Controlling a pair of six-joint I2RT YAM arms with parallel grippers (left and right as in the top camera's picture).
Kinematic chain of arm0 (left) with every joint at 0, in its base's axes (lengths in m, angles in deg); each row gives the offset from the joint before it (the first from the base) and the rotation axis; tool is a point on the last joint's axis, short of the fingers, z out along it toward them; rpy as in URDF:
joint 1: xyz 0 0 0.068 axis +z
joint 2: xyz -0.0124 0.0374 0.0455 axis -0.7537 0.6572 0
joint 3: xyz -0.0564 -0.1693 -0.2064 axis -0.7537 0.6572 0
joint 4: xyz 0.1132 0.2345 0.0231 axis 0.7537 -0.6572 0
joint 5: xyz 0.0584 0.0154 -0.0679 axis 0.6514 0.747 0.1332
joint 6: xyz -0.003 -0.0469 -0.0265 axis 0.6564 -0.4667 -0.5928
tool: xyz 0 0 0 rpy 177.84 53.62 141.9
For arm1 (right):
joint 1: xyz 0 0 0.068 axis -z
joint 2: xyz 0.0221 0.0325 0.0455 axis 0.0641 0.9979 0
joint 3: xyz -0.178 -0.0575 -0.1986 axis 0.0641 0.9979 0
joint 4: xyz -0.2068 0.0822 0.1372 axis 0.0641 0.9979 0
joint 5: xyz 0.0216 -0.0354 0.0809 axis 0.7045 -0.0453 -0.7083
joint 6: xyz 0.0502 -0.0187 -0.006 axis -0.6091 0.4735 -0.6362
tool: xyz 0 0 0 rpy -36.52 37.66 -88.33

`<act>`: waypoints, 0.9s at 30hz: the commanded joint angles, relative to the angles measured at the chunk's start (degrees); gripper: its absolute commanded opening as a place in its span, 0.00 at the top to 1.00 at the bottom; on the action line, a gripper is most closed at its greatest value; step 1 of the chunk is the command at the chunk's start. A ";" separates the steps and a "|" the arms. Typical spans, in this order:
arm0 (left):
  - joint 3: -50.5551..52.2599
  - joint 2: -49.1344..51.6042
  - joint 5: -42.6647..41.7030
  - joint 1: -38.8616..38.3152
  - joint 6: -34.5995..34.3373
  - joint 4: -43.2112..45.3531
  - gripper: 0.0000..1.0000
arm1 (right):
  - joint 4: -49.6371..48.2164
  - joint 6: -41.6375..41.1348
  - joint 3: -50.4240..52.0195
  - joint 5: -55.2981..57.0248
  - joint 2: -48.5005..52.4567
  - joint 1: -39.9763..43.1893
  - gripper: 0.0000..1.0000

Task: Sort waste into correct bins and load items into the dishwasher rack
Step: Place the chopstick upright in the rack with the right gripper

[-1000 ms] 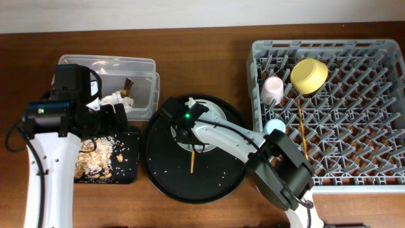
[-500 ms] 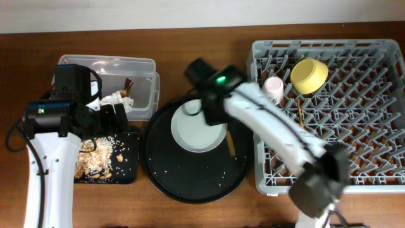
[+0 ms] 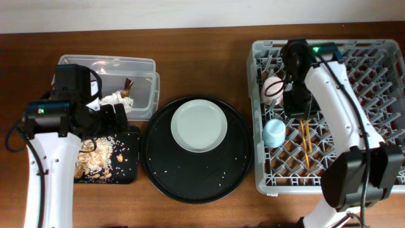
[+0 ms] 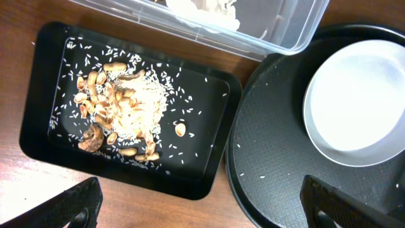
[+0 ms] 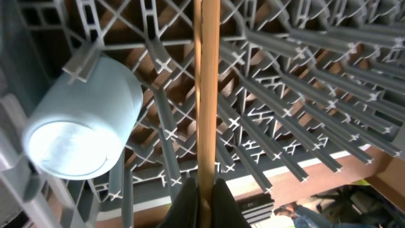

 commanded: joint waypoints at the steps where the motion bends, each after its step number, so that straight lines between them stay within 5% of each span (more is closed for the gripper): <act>1: -0.15 -0.07 0.42 0.09 0.48 -0.07 0.01 | -3.67 0.61 5.27 1.07 -0.22 -0.02 0.93; 4: -0.15 -0.07 0.42 0.09 0.48 -0.07 0.01 | -6.38 0.61 8.20 1.11 -0.20 -0.02 0.89; 5: -0.15 -0.07 0.42 0.09 0.48 -0.07 0.00 | -6.38 0.61 8.20 1.11 -0.20 -0.02 0.74; 7: -0.15 -0.07 0.42 0.09 0.48 -0.07 0.01 | -6.38 0.59 8.20 1.07 -0.20 -0.02 0.72; 12: -0.15 -0.07 0.42 0.09 0.48 -0.09 0.01 | -6.43 0.55 8.20 1.03 -0.20 -0.02 0.69; 14: -0.15 -0.07 0.42 0.09 0.48 -0.07 0.01 | -5.33 0.39 6.40 -0.74 -0.22 -0.04 0.77; 19: -0.15 -0.07 0.42 0.09 0.48 -0.07 0.01 | 0.04 0.63 -14.21 -19.28 -0.39 -0.09 0.78; 21: -0.15 -0.07 0.42 0.09 0.48 -0.07 0.01 | -8.24 0.57 -20.52 -32.63 -0.39 -0.09 0.65; 22: -0.15 -0.07 0.42 0.09 0.48 -0.07 0.01 | -10.62 0.55 -20.87 -33.83 -0.39 -0.09 0.02; 27: -0.15 -0.07 0.42 0.09 0.48 -0.07 0.01 | -11.47 0.57 -20.81 -33.92 -0.15 -0.09 0.02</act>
